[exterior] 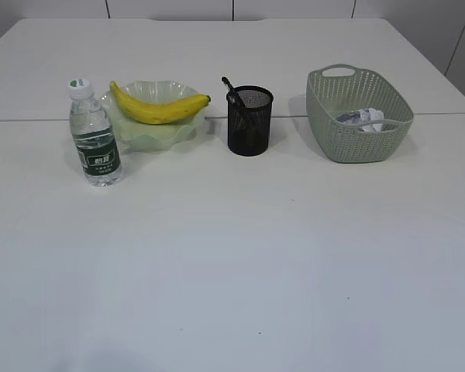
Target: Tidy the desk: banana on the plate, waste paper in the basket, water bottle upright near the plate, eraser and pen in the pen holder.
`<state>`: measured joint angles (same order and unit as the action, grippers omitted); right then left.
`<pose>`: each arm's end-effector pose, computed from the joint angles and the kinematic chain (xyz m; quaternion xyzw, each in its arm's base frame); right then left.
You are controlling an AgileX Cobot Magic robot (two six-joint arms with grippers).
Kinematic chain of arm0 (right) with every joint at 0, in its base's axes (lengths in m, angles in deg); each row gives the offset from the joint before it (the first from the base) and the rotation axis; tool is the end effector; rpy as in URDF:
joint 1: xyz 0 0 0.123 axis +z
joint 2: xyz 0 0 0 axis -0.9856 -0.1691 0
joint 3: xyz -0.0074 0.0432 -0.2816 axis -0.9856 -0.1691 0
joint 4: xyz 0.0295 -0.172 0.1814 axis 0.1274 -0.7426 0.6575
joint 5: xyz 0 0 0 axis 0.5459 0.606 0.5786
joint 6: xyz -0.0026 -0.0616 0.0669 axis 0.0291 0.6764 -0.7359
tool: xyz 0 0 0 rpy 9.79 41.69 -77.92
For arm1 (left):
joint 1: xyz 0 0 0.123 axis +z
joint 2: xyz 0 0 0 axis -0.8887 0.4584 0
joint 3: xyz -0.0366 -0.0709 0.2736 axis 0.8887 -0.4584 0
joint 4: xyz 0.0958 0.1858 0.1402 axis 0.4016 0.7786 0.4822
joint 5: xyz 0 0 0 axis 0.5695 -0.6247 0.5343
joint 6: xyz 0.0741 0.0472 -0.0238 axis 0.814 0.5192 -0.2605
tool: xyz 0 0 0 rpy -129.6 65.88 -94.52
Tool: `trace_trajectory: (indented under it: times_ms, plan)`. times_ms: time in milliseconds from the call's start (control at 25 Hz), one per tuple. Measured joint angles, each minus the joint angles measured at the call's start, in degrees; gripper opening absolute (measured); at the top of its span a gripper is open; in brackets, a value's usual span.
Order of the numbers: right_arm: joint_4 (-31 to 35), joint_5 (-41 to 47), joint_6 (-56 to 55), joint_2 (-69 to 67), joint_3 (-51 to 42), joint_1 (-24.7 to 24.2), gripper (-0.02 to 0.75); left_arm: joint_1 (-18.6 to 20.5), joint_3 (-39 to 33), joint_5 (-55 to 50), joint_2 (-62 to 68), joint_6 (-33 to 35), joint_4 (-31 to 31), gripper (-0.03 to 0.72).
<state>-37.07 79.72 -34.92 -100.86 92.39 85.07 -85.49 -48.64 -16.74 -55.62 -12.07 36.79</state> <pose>0.0015 0.0194 0.3207 -0.1485 0.8741 0.0812 0.4553 -0.0048 0.0008 0.3257 0.1937 0.8600 -0.0898 0.4635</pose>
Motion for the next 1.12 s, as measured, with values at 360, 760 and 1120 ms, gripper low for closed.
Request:
trace_trajectory:
  times_ms: [360,760,1120]
  plan:
    - [0.0,3.9,1.3,11.5,-2.3,0.0,0.417,0.0,-5.9,-0.2,-9.5,-0.1,0.0,0.522]
    - [0.1,3.9,1.5,12.9,-6.4,0.0,0.508,0.0,-9.1,1.9,-9.5,-2.1,-1.8,0.54]
    - [-4.8,3.4,1.1,12.9,-8.9,0.0,0.537,0.0,-10.9,5.2,-9.5,-2.5,-1.1,0.551]
